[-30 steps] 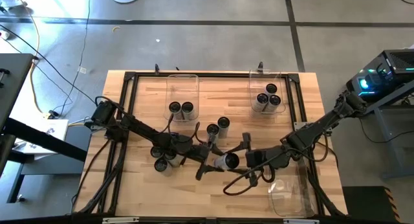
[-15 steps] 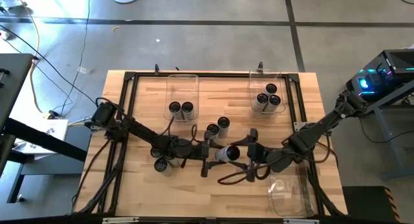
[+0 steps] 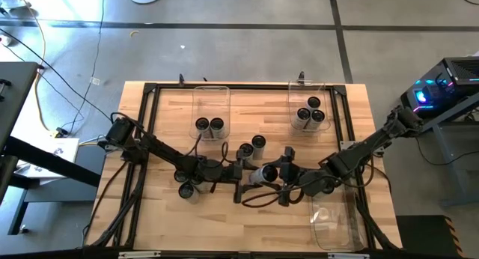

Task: Sort soda cans
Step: Put the white-blue soda can into the bottom transparent bin

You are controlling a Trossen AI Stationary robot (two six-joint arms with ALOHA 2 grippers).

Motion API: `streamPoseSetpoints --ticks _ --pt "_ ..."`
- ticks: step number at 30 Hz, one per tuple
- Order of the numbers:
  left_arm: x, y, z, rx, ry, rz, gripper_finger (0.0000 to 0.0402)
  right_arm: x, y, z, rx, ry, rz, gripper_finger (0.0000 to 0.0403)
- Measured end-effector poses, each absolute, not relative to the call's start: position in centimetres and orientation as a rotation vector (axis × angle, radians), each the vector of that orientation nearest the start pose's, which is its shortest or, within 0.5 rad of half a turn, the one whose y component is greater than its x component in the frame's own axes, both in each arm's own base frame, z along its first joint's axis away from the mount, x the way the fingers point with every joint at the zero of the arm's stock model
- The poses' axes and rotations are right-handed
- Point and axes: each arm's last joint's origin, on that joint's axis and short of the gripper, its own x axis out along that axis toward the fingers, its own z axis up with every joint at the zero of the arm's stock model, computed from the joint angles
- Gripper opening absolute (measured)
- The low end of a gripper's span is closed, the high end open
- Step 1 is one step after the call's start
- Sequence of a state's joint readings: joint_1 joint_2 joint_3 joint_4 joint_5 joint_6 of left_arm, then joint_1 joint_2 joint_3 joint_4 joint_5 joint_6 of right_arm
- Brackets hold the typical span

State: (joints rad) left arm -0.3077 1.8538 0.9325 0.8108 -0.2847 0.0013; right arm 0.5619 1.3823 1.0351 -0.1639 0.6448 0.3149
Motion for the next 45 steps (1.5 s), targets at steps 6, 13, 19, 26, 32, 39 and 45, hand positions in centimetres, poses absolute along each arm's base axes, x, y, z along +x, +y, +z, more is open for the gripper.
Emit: streamPoseSetpoints --ticks 6,13,19,26,32,39,45 --pt "37.0 -10.9 19.1 0.029 0.091 -0.017 0.03 25.2 15.4 30.7 0.003 0.461 -0.129 0.0238" --pt "36.9 -10.8 18.9 0.018 0.106 -0.003 0.0363 19.8 16.7 37.3 0.034 0.683 -0.104 0.0238" --pt "36.9 -10.8 18.8 0.014 0.108 -0.003 0.0364 15.1 17.3 41.1 0.214 0.783 -0.091 0.0238" --pt "36.9 -10.8 18.7 0.015 0.123 -0.004 0.0364 11.1 20.0 39.2 0.441 0.941 -0.086 0.0238" --pt "36.9 -10.8 18.6 0.017 0.131 -0.005 0.0364 8.3 21.5 35.0 0.514 1.012 -0.194 0.0238" --pt "37.0 -10.6 18.6 0.015 0.13 0.0 0.0365 6.6 21.5 30.9 0.444 1.043 -0.28 0.0238" --pt "37.0 -10.5 18.6 0.014 0.13 0.0 0.0365 5.6 21.1 28.3 0.339 1.044 -0.306 0.0238"
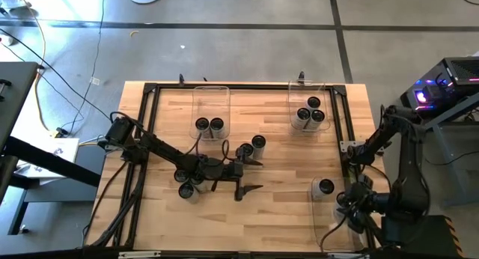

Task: Sort soda cans
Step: Put the white-blue soda can into the bottom transparent bin

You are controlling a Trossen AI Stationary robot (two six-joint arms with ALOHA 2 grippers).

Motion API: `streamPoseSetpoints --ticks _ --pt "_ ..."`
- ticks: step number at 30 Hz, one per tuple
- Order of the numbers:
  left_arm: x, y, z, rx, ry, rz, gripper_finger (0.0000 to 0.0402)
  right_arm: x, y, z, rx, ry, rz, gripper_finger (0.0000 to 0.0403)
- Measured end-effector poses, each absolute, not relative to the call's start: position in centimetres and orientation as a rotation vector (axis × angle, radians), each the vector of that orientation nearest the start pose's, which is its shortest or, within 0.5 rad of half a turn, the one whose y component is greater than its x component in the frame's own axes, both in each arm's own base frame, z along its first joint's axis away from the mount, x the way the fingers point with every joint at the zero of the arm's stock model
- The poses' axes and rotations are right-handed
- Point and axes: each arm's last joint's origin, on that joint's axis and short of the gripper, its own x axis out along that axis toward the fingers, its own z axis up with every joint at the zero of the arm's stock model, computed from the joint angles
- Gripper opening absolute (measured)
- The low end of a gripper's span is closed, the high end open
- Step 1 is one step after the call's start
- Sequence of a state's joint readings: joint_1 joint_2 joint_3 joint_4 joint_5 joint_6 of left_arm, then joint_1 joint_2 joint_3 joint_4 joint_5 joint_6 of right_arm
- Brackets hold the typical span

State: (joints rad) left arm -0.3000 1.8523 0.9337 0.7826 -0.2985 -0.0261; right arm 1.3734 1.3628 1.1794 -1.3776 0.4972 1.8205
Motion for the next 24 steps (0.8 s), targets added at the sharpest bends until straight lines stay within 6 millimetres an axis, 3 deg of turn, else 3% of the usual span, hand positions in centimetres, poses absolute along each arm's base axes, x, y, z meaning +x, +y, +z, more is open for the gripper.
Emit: streamPoseSetpoints --ticks 16,24 --pt "37.1 -10.1 19.1 -0.022 0.072 0.011 0.0365 3.0 19.3 23.3 0.139 0.942 -0.337 0.0238" --pt "37.3 -9.8 19.5 -0.038 0.036 0.011 0.0365 2.4 18.1 22.1 0.064 0.856 -0.348 0.0238"
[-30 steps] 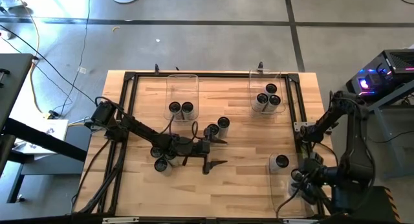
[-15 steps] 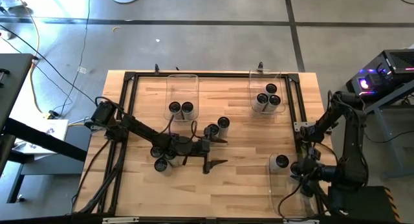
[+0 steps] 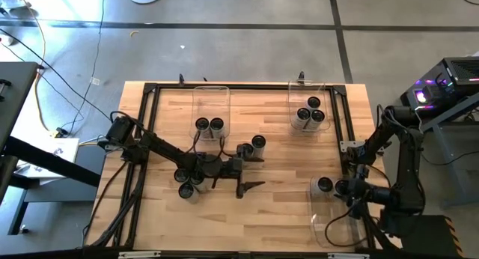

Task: Sort soda cans
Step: Put the white-blue soda can into the bottom transparent bin

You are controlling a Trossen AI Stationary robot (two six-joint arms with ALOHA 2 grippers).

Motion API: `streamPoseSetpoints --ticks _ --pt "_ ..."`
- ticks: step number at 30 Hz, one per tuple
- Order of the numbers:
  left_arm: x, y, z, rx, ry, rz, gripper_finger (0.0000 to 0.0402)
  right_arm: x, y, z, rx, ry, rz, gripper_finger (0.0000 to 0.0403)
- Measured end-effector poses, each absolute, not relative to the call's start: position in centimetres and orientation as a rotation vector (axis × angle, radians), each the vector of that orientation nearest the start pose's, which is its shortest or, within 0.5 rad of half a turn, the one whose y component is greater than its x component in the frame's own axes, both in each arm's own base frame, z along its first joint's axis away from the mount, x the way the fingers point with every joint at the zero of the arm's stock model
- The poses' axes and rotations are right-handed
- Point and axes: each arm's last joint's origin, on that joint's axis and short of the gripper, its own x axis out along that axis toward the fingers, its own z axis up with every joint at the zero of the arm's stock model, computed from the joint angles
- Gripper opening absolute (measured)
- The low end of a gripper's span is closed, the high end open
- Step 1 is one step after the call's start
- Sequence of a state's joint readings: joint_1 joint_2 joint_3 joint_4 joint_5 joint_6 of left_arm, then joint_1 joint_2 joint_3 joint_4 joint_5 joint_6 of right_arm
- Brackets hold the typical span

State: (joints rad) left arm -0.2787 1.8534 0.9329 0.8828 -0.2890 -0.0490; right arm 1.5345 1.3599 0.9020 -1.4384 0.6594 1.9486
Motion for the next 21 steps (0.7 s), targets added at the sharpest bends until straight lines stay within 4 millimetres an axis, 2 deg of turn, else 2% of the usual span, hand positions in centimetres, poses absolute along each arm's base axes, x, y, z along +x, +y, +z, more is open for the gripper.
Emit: streamPoseSetpoints --ticks 6,13,18,21 --pt "37.26 -9.81 19.53 -0.04 0.03 0.01 0.0365 2.38 17.69 22.2 0.018 0.861 -0.377 0.0238" --pt "37.25 -9.82 19.53 -0.04 0.03 0.009 0.0365 2.36 17.62 22.2 0.043 0.864 -0.401 0.0242" --pt "37.25 -9.82 19.53 -0.04 0.031 0.009 0.0365 2.21 17.37 22.18 0.074 0.899 -0.463 0.0303" --pt "37.25 -9.82 19.53 -0.04 0.031 0.009 0.0365 2.21 17.1 22.3 0.066 0.897 -0.494 0.0313"
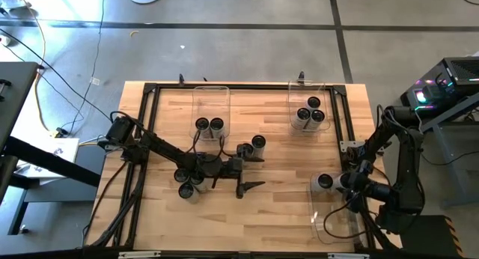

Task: Sort soda cans
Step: Put the white-blue soda can into the bottom transparent bin

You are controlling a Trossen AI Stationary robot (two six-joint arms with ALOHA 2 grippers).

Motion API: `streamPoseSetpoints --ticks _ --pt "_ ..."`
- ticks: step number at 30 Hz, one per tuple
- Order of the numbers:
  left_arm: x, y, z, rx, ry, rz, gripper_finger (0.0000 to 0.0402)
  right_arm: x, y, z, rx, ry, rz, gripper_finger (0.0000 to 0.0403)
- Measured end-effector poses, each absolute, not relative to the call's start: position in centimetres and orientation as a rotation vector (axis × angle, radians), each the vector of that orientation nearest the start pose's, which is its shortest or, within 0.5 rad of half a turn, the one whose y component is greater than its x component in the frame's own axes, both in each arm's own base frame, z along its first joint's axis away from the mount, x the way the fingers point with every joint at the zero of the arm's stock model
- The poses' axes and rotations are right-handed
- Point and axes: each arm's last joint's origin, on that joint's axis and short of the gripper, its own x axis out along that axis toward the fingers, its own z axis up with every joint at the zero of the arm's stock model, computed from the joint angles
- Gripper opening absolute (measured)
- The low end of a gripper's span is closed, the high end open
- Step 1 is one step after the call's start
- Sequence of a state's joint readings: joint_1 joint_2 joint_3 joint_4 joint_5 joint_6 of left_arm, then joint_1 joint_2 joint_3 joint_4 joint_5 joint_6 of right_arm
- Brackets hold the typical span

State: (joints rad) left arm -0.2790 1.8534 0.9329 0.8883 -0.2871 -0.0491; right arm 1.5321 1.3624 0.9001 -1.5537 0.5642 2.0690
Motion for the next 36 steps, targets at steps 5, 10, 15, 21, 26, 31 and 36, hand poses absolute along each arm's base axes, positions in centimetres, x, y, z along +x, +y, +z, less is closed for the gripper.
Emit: streamPoseSetpoints --ticks 5,10,15,21,26,31,36 --pt "37.3 -9.8 19.5 -0.04 0.031 0.008 0.0365 2.2 16.9 22.3 0.052 0.91 -0.512 0.0317" --pt "37.3 -9.8 19.5 -0.04 0.031 0.008 0.0365 2.2 17.0 22.4 0.069 0.903 -0.519 0.0319" --pt "37.3 -9.9 19.5 -0.04 0.031 -0.004 0.0365 2.3 17.0 22.4 0.072 0.869 -0.502 0.0319" --pt "37.3 -9.9 19.5 -0.041 0.03 -0.015 0.0365 2.5 16.9 22.4 0.082 0.909 -0.539 0.032" --pt "37.3 -9.9 19.5 -0.041 0.03 -0.015 0.0365 2.7 17.1 22.3 0.104 0.901 -0.531 0.0304" --pt "37.3 -9.9 19.5 -0.041 0.03 -0.015 0.0365 3.1 17.3 22.4 0.091 0.809 -0.466 0.0249" --pt "37.3 -9.9 19.6 -0.041 0.03 -0.015 0.0365 3.2 17.3 22.5 0.065 0.76 -0.428 0.0244"
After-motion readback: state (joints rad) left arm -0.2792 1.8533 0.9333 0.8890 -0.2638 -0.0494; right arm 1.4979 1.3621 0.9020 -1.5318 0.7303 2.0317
